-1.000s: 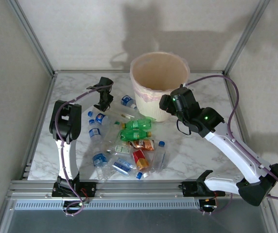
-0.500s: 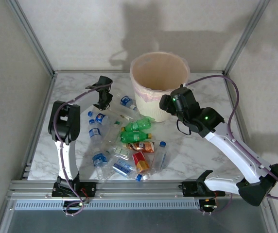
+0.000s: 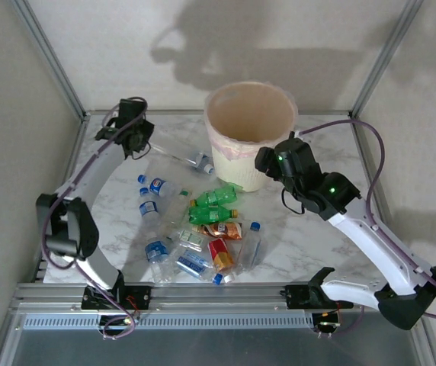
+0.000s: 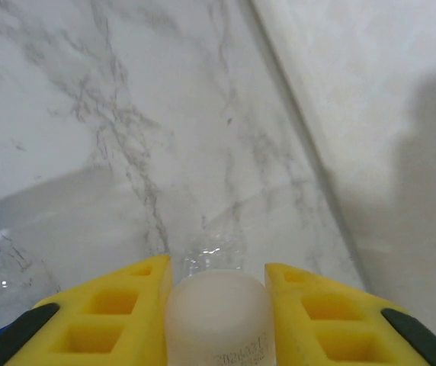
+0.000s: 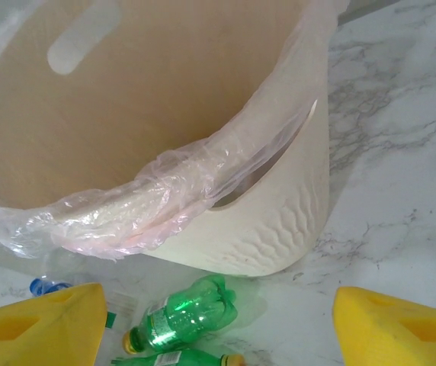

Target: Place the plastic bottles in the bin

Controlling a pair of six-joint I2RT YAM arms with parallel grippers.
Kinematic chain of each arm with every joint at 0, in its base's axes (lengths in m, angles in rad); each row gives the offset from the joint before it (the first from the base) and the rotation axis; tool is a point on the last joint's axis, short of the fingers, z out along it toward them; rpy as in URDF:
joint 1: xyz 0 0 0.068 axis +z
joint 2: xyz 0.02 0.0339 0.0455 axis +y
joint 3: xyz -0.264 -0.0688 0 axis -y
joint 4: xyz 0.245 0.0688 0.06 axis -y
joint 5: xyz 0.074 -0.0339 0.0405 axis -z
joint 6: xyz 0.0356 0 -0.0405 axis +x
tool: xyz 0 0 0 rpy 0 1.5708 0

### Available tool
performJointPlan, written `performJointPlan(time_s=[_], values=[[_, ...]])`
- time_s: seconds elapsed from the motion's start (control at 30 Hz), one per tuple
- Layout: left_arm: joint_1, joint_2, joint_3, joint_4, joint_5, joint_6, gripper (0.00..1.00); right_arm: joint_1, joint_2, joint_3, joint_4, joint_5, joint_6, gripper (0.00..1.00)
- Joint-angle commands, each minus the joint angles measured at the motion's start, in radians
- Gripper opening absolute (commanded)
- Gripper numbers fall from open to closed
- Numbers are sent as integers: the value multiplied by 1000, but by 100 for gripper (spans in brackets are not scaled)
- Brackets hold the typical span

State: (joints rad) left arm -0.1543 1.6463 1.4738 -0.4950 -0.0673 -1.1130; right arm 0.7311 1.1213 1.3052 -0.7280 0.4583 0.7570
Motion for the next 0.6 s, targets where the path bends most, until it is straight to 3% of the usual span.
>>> performJointPlan(time_s=[0.0,0.17,0.3,0.4,0.57], values=[[47,-121,-21,-12,-31,11,12,3,-35,-4,-26,57,25,78],[136,-269,-52,51,38,-43,12,2,-60,-16,-29,70,43,79],[144,-310,-27,147,110,-84,12,2,-78,-38,-23,74,50,79],[114,-313,2,238,139,-139,12,1,-84,-49,-21,71,56,79],[-10,-225,147,312,69,-148,14,1,-91,-68,-26,68,75,78]])
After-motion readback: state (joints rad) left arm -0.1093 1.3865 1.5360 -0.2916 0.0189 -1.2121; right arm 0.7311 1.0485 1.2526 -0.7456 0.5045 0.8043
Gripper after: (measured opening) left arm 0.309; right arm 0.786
